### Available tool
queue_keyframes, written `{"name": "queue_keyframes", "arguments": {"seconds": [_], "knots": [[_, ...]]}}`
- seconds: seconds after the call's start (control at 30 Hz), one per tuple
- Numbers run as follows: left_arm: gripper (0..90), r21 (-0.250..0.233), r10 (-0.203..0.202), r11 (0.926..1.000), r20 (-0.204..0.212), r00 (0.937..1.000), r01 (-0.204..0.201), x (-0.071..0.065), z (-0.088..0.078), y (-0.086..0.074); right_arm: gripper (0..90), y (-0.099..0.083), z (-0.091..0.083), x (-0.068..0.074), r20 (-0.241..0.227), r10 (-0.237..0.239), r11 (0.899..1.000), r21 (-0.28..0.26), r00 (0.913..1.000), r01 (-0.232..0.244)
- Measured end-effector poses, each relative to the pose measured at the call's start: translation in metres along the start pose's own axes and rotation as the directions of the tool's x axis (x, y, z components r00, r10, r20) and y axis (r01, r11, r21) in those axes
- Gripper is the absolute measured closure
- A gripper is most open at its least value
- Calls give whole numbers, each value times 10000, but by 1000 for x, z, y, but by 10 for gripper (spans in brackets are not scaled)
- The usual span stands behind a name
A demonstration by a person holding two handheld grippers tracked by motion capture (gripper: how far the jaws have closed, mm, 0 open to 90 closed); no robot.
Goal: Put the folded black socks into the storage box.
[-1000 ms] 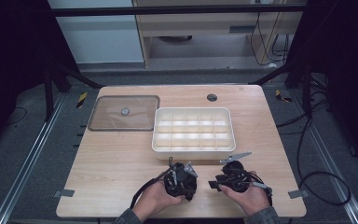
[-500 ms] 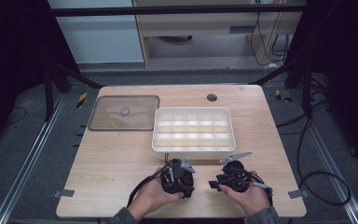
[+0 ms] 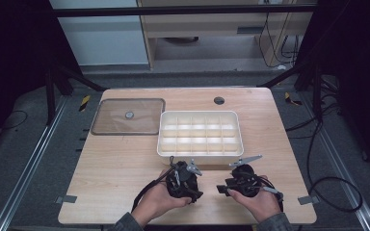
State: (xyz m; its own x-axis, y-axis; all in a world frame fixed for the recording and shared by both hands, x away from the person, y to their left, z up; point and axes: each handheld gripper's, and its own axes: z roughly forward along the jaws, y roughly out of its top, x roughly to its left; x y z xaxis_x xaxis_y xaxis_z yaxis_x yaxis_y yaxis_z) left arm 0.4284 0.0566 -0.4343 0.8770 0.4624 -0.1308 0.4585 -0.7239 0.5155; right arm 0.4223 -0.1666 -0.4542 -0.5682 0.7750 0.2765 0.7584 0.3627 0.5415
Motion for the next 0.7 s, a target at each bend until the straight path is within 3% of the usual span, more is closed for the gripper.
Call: {"name": "queue_keyframes", "arguments": {"seconds": [0.4,0.5,0.6,0.7], "knots": [[515,-392,-97,9992,-152,9998,91,4,-13,0,517,1,-2,-1,69,-12,10000,-63,10000,13],[448,-562,-87,9984,-642,9979,50,7,-23,-1,514,3,-3,1,47,-63,9999,-101,10000,64],[363,-936,-341,9953,-1074,9936,241,13,-32,-5,504,6,-3,7,84,-55,9999,-145,10000,56],[255,-1218,-649,9915,-1634,9844,452,22,-42,-13,473,11,-3,14,31,-181,9995,-275,9998,182]]}}
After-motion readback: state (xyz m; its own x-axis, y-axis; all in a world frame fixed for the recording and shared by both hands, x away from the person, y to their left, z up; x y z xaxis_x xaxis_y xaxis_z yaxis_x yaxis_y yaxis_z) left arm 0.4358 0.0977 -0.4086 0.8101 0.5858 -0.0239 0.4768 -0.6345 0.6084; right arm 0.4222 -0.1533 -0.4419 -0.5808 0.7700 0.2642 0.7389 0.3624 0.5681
